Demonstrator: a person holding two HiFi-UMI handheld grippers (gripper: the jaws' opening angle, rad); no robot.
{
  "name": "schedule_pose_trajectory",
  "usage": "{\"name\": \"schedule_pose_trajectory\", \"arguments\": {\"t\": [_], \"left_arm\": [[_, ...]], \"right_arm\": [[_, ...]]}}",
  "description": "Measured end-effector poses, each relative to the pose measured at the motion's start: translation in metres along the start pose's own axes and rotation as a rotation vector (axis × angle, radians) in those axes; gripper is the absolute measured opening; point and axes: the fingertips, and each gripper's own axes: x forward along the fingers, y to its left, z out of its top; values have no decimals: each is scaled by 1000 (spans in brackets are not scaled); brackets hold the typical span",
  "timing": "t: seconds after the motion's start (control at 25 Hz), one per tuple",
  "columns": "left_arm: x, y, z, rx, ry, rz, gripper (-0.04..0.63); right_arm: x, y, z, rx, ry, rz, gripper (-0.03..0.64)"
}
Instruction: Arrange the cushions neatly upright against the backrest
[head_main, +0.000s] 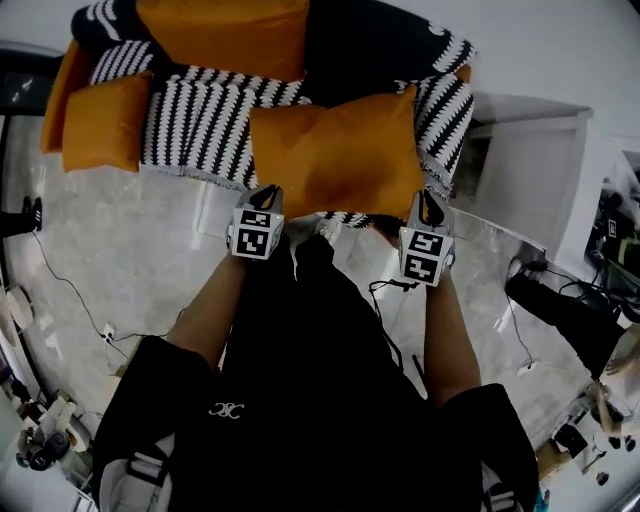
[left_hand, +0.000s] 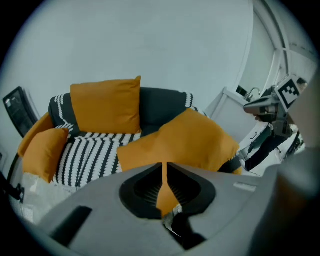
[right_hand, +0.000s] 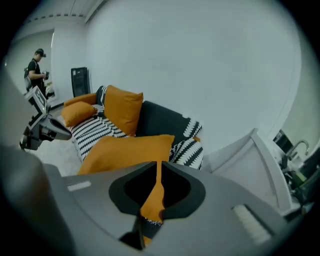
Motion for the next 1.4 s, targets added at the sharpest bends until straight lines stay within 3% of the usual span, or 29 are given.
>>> {"name": "schedule_pose_trajectory", "arguments": {"t": [0.2, 0.32, 0.64, 0.84, 1.16, 1.28, 1.4], "left_arm": [[27, 21, -72, -133, 55, 25, 103], [43, 25, -109, -165, 99, 22, 129], [87, 27, -201, -168, 250, -44, 277], [123, 35, -236, -123, 321, -53, 308], [152, 43, -247, -170, 325, -32, 291], [156, 40, -241, -172, 334, -56, 189], [143, 43, -237, -247, 365, -51, 91]], "right_arm": [[29, 8, -57, -118, 154, 81, 89], [44, 11, -87, -168, 254, 138, 121], [73, 4, -147, -263, 444, 176, 224], [92, 7, -164, -271, 502, 179, 246], [108, 17, -172, -258, 507, 144, 193], [110, 18, -170, -260, 497, 136, 164], [111, 17, -167, -246, 478, 124, 106]]}}
